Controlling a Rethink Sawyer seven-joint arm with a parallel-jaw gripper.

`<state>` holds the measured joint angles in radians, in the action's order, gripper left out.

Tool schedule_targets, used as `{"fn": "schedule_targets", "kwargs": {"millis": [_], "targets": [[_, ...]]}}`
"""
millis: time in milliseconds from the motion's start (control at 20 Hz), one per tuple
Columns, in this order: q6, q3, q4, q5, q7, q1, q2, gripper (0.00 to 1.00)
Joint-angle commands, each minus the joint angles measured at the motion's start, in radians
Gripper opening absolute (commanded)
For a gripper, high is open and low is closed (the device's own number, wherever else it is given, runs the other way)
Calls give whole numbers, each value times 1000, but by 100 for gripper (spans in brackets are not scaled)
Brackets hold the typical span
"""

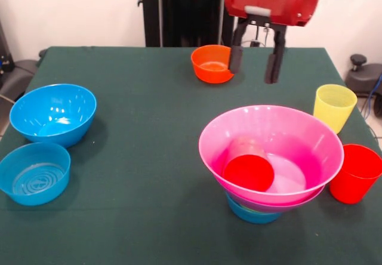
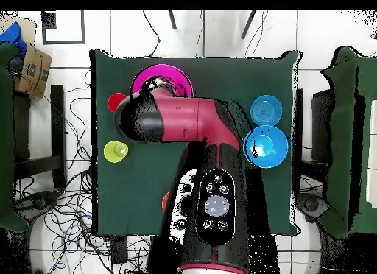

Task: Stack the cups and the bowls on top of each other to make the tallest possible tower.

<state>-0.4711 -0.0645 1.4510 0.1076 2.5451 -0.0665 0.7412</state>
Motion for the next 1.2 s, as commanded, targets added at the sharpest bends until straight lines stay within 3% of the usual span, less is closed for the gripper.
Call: {"fn": "schedule_targets", "kwargs": {"millis": [50, 700, 1200], "targets": [[29, 19, 129, -3, 99, 20, -39, 100], [78, -4, 168, -12, 134, 68, -57, 100], [110, -26, 227, -64, 169, 132, -50, 100]]}}
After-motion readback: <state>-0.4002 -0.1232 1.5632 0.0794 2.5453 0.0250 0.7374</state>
